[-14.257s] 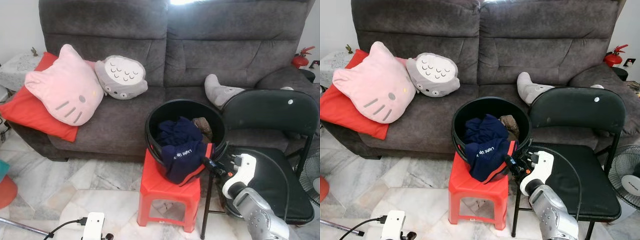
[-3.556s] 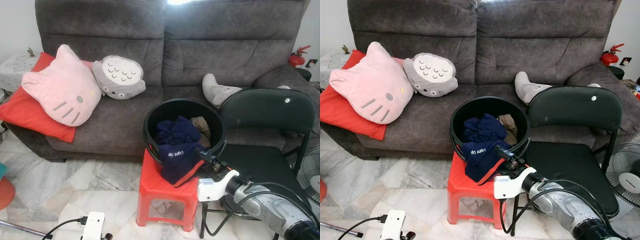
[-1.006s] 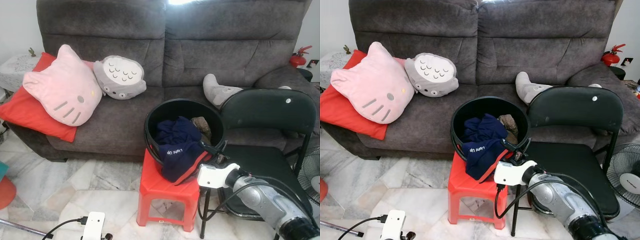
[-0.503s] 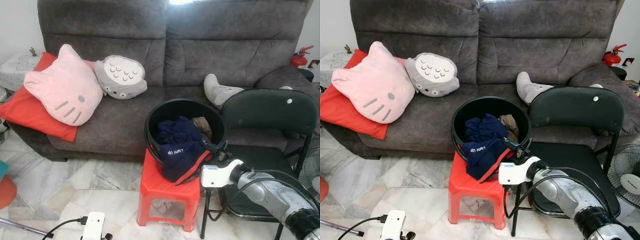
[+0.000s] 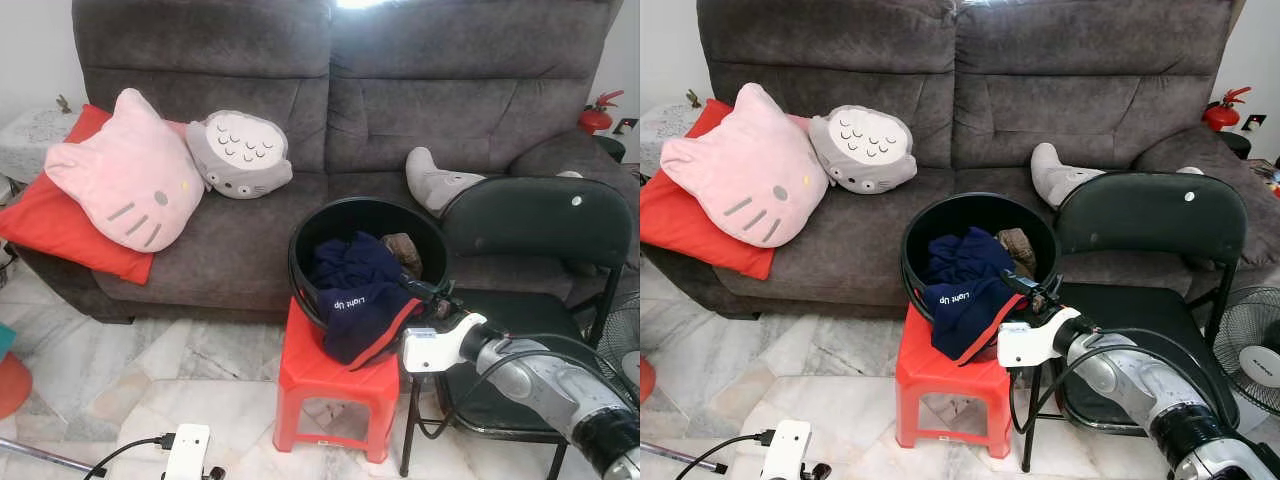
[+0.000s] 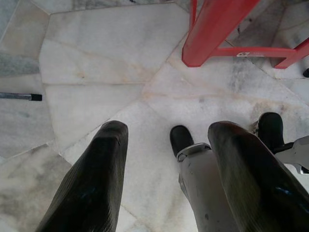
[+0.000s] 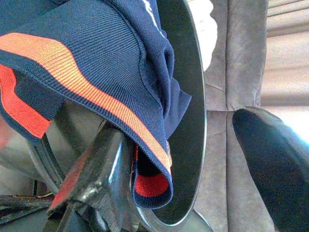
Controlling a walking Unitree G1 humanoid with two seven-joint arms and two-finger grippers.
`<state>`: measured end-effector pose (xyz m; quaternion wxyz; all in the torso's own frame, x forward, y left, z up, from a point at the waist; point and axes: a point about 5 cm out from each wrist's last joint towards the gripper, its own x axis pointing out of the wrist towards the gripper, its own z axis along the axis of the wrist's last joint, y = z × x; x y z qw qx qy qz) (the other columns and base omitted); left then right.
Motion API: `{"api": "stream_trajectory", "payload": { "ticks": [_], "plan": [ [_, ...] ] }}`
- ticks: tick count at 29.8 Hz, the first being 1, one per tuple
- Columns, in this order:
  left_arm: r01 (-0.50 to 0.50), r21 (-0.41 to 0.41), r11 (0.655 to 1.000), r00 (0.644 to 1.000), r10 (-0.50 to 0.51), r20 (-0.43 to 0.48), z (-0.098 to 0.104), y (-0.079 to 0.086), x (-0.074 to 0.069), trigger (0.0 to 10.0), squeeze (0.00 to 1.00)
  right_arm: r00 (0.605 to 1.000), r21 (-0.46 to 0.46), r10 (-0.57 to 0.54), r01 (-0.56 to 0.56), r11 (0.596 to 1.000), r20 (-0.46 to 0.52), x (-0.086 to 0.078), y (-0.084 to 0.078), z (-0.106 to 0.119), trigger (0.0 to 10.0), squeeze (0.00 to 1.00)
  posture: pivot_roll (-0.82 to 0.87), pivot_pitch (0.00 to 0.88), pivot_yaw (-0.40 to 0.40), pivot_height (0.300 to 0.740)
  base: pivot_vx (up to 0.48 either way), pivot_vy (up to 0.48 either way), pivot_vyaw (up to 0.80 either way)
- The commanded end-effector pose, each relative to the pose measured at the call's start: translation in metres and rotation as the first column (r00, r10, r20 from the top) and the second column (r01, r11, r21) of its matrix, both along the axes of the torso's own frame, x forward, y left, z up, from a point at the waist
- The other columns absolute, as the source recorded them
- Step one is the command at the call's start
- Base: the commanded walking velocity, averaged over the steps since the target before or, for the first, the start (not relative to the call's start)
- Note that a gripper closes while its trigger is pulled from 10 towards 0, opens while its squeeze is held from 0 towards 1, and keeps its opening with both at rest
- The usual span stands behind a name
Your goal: Hang hanger
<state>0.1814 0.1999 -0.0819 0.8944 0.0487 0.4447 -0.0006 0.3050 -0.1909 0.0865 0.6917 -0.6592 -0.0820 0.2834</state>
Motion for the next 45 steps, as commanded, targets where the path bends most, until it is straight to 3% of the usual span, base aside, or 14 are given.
{"api": "stream_trajectory", "payload": {
  "ticks": [1,7,11,29,45],
  "plan": [
    [0.018,0.017,1.0,1.0,-0.018,-0.01,-0.001,0.002,-0.003,10.0,0.0,1.0,0.027,0.008,-0.008,1.0,0.016,0.004,0.004,0.007,10.0,0.0,-0.06,0.01,0.011,0.74,0.0,0.0,0.0],
    [0.016,0.014,1.0,1.0,-0.016,-0.01,-0.001,0.001,-0.003,10.0,0.0,0.996,0.053,0.031,-0.026,0.998,-0.086,-0.008,0.013,-0.011,10.0,0.0,-0.05,0.009,0.009,0.74,0.0,0.0,0.0],
    [0.017,0.014,1.0,1.0,-0.017,-0.01,-0.001,0.001,-0.003,10.0,0.0,0.995,0.064,0.039,-0.034,0.997,-0.09,-0.011,0.015,-0.012,10.0,0.0,-0.06,0.007,0.009,0.74,0.0,0.0,0.0],
    [0.013,0.013,1.0,1.0,-0.013,-0.008,-0.001,0.001,-0.003,10.0,0.0,0.999,0.021,0.054,-0.054,0.998,-0.002,-0.005,0.014,0.004,10.0,0.0,-0.06,0.003,0.007,0.74,0.0,0.0,0.0],
    [0.013,0.016,1.0,1.0,-0.013,-0.006,-0.001,0.002,-0.003,10.0,0.0,0.996,-0.03,0.028,-0.025,0.999,0.079,0.0,0.004,0.009,10.0,0.0,-0.06,0.008,0.01,0.74,0.0,0.0,0.0]
  ]
}}
